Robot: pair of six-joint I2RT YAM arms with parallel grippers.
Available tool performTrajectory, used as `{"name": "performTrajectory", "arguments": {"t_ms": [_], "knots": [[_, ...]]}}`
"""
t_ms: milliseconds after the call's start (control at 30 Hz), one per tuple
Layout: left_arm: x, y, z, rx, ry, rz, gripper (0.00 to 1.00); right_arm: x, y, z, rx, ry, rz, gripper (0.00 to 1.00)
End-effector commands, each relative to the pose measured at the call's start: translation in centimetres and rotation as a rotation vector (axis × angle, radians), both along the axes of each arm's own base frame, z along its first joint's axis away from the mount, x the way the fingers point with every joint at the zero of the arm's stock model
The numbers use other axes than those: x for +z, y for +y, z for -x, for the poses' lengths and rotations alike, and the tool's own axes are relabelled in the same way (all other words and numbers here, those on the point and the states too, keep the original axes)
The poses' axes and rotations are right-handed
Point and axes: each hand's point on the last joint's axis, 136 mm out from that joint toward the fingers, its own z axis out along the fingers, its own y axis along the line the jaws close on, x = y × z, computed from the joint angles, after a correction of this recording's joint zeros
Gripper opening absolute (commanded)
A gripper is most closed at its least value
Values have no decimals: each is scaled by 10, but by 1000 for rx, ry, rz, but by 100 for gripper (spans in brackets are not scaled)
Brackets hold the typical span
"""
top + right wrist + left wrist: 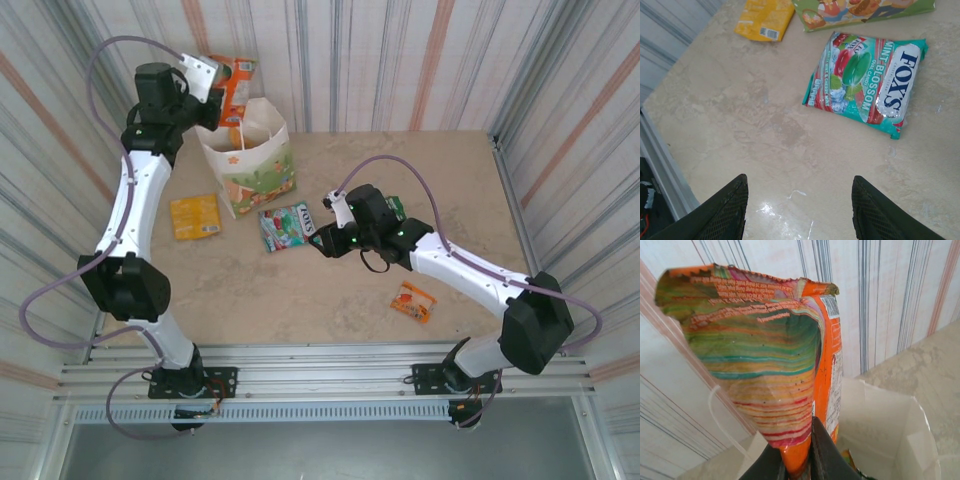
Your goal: Place the snacks into the paper bag
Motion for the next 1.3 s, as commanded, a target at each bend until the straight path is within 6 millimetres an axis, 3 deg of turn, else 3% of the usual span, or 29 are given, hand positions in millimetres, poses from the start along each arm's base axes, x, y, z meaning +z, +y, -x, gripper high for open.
{"name": "performTrajectory", "arguments": {"t_ms": [0,133,433,567,733,800,933,1100,1267], "knots": [[-2,-4,5,-42,-14,-26,2,4,3,-4,12,-11,8,56],[-11,-4,6,-50,16,-44,2,5,6,-5,17,-8,1,56],[-53,5,14,-40,156,-194,7,5,7,-6,18,-8,-2,56],[-63,-3,16,-74,180,-284,11,6,10,-7,24,-6,-7,56],[-56,-14,16,-87,180,-301,40,9,12,-7,24,-4,-22,56],[-47,-14,18,-74,167,-282,46,10,11,-7,24,-5,-26,56],[-26,-12,30,-46,143,-243,52,9,7,-6,16,-2,-26,56],[0,-2,59,55,161,-112,57,5,0,-9,-11,39,-43,56],[-15,-3,104,93,252,5,60,-3,-11,-11,-50,89,-44,56]]}}
